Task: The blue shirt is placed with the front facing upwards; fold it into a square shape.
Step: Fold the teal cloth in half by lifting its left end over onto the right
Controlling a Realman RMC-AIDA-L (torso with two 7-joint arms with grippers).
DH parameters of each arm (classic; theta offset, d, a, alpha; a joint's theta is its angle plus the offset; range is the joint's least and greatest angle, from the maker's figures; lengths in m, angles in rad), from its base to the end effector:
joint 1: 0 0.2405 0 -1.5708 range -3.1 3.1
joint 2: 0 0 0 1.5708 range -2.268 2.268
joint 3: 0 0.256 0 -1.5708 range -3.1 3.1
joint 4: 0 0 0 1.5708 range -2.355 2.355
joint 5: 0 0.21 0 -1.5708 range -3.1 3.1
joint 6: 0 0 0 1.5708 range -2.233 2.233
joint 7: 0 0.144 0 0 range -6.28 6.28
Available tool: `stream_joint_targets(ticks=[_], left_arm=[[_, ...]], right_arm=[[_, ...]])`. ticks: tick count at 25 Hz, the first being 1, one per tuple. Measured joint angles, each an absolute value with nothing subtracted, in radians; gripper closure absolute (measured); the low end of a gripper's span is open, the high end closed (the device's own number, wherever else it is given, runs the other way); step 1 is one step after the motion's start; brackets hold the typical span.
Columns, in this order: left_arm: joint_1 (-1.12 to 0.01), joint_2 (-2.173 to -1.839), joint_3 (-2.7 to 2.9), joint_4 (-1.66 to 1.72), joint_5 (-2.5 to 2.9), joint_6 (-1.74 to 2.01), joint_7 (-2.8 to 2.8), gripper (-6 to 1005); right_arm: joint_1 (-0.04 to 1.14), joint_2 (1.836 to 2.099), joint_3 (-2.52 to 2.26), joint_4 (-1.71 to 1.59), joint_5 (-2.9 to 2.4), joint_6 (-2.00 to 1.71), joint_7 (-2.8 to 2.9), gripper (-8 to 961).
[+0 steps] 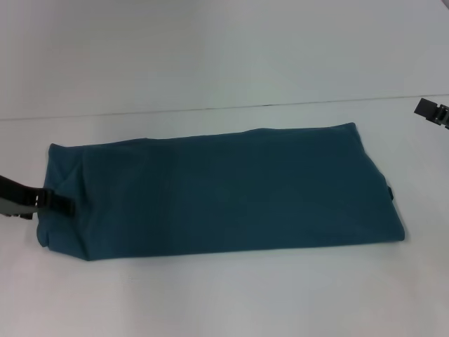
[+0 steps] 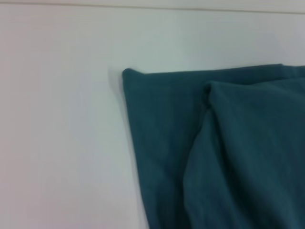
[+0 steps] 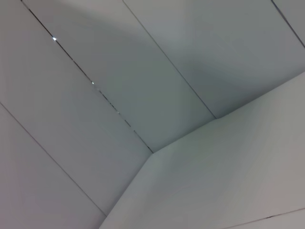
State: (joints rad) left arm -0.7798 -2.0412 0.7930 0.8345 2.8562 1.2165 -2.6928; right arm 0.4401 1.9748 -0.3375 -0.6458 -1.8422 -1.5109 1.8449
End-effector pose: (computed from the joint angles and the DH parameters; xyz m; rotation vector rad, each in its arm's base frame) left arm -0.2773 0.4175 0.0437 -1.9831 -1.5181 0.2017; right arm 0.3251 0.3344 0.1074 -2.0045 1.2550 1.1033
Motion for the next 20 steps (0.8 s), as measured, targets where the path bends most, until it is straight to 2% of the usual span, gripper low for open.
stream_joint_targets(ticks=[20], left_arm=[[-0.777, -2.042, 0.808, 0.788, 2.856, 1.223, -2.694, 148]], right_arm=[[0.44, 1.969, -0.337, -0.646, -1.842, -1.513, 1.845, 207]])
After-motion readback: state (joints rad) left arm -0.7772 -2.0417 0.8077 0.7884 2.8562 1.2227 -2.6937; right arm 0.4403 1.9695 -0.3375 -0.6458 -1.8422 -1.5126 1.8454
